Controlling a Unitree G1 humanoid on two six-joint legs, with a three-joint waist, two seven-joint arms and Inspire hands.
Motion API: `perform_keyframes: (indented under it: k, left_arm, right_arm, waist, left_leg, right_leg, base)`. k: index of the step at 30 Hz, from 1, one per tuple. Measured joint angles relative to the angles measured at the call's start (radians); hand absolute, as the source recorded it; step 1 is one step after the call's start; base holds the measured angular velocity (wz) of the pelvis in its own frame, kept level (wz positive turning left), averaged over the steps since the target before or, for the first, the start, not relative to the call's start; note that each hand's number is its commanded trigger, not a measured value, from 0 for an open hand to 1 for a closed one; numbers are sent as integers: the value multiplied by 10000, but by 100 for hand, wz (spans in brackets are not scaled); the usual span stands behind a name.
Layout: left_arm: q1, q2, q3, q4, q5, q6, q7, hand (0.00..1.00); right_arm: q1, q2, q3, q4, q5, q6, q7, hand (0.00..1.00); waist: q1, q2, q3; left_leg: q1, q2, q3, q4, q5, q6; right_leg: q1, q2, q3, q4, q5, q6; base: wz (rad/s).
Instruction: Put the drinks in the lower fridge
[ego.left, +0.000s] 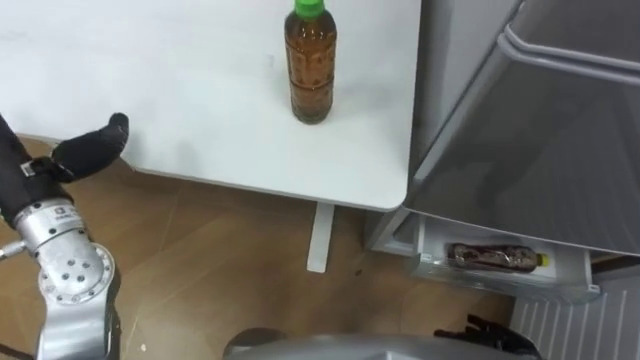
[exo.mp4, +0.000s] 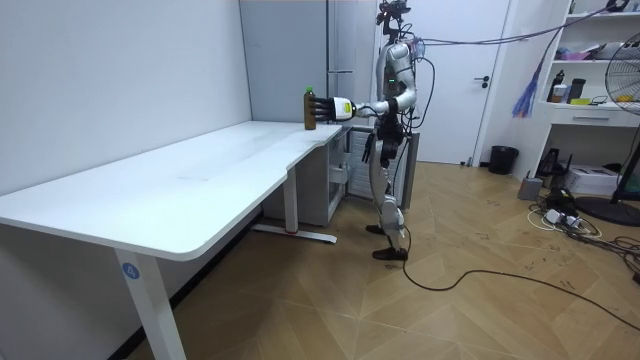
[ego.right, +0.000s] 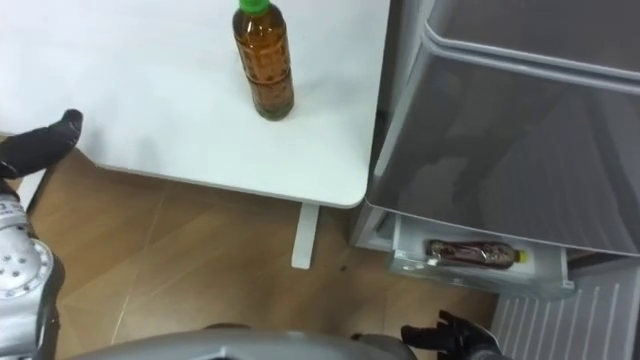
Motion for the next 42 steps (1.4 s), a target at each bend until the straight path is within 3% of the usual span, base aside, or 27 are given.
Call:
perform_keyframes:
  k: [4,9,15,22,25,35,42]
  left_arm:
    - [-90,-58,-473,37,-1241,3,-1121,0]
    - [-225,-40,-1219,3,-2049,13,-2131,0]
    - [-726,-9,-1514,-288,-2138,28,-3181,0]
    - [-1254,-15,-1513,-284,-2120,89,-4222,0]
    - [-1266,-22,-1513,-277,-2122,111,-4500,0]
    - [-1267,-49,-1478,-205,-2182,438,-4959,0]
    - [-1773,-70,-811,-28,-2567,524,-5076,0]
  right_arm:
    - [-34,61,13,-94,11,-11,9,0]
    - [-79,54,39,-166,14,-26,14,0]
    - [-217,53,24,-134,-45,-111,131,0]
    - [-233,145,-120,-135,-58,-214,182,0]
    - [-224,153,-191,-135,-78,-217,224,0]
    - [-228,184,-212,-188,-235,-211,230,0]
    - [-168,198,-572,-185,-281,-16,223,0]
  waist:
    - [-176,-32,54]
    - [-370,16,89]
    - [-694,69,101]
    - [-948,17,74]
    - [-978,8,74]
    - [-995,-73,78]
    - [-1003,-76,73]
  left_leg:
    - [-61,-1,22,64,-1,1]
    - [-56,16,102,56,-2,2]
    - [-65,79,206,-21,-3,1]
    - [-42,134,702,-20,-3,-1]
    - [-20,154,918,-20,-3,-1]
    - [25,165,1036,5,-4,-1]
    - [18,183,1083,-55,-10,-2]
  right_leg:
    - [3,-4,18,13,-6,10]
    - [-33,10,64,31,-4,7]
    - [-150,98,197,34,0,-1]
    - [-283,121,350,31,10,-16]
    - [-316,143,478,32,15,-24]
    - [-410,146,610,209,37,-60]
    - [-424,163,611,224,45,-71]
  base:
    - [0]
    - [-4]
    - [-6]
    - [-10]
    - [-9]
    - [-5]
    - [-2]
